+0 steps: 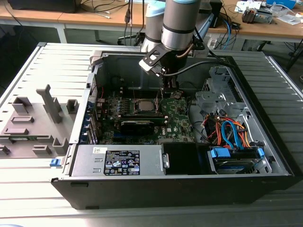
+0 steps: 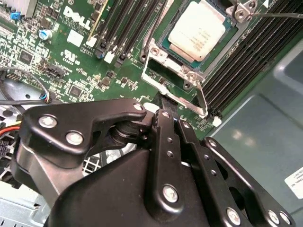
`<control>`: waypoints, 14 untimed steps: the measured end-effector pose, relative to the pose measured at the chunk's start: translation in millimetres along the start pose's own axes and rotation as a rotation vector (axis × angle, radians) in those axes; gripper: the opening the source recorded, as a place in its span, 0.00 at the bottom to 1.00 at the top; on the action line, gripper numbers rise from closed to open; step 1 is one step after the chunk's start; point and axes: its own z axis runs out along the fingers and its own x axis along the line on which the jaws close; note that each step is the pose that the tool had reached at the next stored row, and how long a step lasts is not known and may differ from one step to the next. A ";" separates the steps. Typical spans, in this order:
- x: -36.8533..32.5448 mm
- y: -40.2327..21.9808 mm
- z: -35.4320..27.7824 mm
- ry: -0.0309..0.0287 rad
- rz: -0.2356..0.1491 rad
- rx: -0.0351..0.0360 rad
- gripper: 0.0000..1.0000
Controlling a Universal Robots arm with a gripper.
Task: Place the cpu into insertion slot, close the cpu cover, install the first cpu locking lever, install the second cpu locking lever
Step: 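Close the cpu cover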
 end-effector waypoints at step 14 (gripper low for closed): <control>1.6 -24.1 3.7 0.0000 0.000 0.0000 0.11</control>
